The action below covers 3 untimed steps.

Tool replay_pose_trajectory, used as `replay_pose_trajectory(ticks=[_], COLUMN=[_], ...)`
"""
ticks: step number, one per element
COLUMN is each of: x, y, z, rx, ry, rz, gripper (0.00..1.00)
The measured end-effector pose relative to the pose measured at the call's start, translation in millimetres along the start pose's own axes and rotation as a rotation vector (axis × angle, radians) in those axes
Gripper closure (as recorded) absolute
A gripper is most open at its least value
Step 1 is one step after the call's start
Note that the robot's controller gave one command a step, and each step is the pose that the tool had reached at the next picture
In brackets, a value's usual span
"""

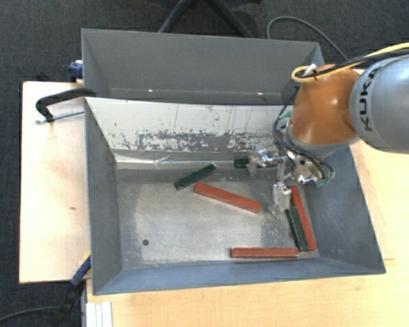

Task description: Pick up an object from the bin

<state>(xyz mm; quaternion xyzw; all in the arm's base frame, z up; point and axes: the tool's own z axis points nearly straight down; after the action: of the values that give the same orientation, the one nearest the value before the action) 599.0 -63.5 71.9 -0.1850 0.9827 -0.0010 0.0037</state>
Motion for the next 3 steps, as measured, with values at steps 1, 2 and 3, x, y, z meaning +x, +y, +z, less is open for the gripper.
replay_pose_trajectory(ticks=[1, 2, 3], x=[-6.0, 10.6, 10.6], y=[25, 55, 54], z=[-1, 1, 1], rx=[-0.003, -0.005, -0.004], ry=[0.008, 0.006, 0.005], rz=[0.361, -0.026, -0.024], gripper=[0.0, 0.0, 1.0])
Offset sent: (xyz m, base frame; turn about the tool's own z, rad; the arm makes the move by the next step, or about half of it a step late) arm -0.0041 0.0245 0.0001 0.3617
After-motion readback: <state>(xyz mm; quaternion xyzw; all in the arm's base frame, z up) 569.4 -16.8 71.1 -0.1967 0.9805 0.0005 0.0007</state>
